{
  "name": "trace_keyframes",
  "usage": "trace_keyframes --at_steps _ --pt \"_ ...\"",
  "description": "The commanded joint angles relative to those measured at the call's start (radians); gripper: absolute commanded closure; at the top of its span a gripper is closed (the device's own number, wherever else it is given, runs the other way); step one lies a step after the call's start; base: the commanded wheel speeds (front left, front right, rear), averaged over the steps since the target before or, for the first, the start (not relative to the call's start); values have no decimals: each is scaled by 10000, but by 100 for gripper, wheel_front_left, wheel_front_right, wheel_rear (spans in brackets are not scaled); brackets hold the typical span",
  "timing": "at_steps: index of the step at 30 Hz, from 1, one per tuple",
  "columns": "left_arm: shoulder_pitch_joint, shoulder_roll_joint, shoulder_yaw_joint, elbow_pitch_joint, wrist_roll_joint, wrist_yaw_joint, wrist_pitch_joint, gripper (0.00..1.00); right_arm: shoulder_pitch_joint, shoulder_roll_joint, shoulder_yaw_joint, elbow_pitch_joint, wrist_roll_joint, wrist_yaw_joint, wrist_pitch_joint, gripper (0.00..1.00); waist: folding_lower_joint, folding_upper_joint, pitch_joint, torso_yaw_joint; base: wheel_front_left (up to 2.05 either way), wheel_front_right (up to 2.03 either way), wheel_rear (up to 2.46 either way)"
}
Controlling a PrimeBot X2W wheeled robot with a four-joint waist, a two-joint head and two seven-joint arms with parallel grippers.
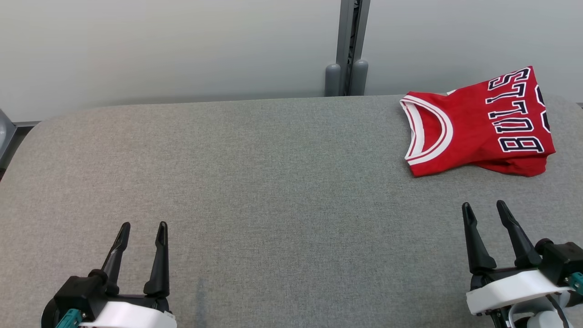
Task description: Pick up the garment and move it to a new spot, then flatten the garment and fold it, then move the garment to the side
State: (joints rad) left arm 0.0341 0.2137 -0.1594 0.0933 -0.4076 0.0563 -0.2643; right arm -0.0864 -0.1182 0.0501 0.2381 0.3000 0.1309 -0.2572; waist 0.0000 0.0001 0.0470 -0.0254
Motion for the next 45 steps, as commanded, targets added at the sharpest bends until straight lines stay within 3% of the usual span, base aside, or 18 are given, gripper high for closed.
trace_keyframes --at_steps 1,17,45 --pt "-166 -12 94 49 129 -111 -8 0 57 -11 55 -78 -6 1 -91 0 0 -1 -4 -6 0 0 0" --pt "-264 -456 563 341 632 -530 -8 0 -50 -3 67 -200 -16 1 -92 0 0 -1 -12 38 0 0 0" --pt "-274 -818 984 708 1096 -840 -8 0 -189 -100 281 59 90 1 -93 0 0 -1 -89 34 0 0 0"
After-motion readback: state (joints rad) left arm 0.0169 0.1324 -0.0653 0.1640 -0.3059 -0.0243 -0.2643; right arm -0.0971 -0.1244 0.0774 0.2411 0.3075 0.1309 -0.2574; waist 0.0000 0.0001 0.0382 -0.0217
